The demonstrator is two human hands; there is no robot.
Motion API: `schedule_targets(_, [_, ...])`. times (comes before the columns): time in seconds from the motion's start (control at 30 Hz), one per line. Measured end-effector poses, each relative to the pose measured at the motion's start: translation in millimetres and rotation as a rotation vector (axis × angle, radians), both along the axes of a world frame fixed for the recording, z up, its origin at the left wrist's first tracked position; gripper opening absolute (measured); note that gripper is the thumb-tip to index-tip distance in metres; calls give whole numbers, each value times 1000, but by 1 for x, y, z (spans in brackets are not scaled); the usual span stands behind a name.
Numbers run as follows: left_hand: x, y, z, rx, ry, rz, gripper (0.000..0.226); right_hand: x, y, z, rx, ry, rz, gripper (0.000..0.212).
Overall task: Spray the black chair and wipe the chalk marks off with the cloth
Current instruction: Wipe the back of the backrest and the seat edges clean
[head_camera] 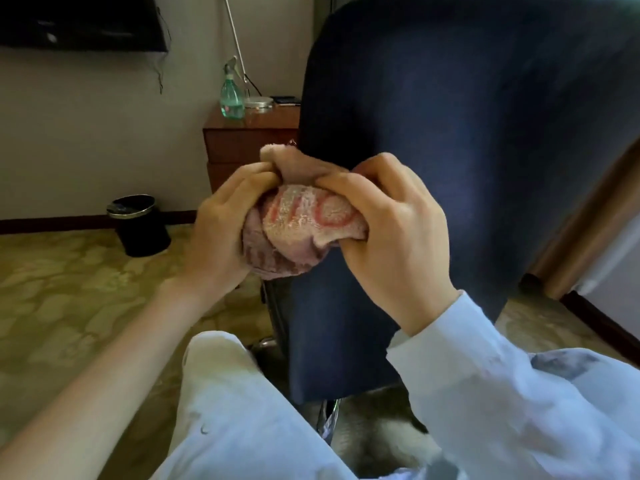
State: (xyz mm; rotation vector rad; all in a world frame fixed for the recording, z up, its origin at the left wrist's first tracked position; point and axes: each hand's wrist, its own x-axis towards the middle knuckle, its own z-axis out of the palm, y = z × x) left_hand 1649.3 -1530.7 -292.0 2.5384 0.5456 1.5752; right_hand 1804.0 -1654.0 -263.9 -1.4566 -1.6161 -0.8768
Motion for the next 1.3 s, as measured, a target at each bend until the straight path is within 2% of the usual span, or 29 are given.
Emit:
schedule_targets(0.03, [5,-2,-8,-71,-50,-33,37,1,0,-8,-11,-33,-6,33])
schedule_targets(0.13, [11,-5,-35,-173,-46,-99,20,7,0,-40,-53,-89,5,32])
schedule_targets(0.17, [10,-4,-47,-183,-32,-78,24,10,0,-50,-64,-82,20,32])
schedule_targets(0.23, [10,-6,-70,-139,5,-19,18,15,-1,-71,-81,-54,40,32])
schedule_targets(0.3, [11,-10,-92,-143,63,-19,40,19,-4,-96,-112,-41,41,33])
schedule_targets(0.33, [13,-11,-104,-218,68,-81,45,21,-6,-109,-125,-34,42,32])
schedule_targets(0.43, [17,-17,-129,-397,143,-137,38,28,-15,-140,-141,33,65,24])
schedule_targets(0.53, [24,-27,-149,-453,167,-178,41,37,-25,-167,-179,98,83,23])
schedule_targets(0.63, [27,-33,-175,-427,264,-236,32,49,-37,-194,-269,117,86,24])
schedule_targets(0.77, [38,-39,-202,-404,348,-267,36,61,-47,-223,-356,164,65,53])
schedule_targets(0.87, [46,-42,-206,-413,352,-296,26,67,-53,-233,-375,208,57,51])
schedule_targets(1.1, [61,-51,-222,-388,455,-329,30,87,-58,-255,-585,229,38,50])
schedule_targets(1.17, [66,-53,-222,-346,475,-341,25,93,-61,-253,-654,239,-7,50])
schedule_targets(1.23, [71,-56,-224,-248,503,-336,25,96,-69,-243,-645,210,-60,52])
schedule_targets(1.3, [74,-61,-221,-173,471,-334,29,98,-77,-225,-548,218,-56,54])
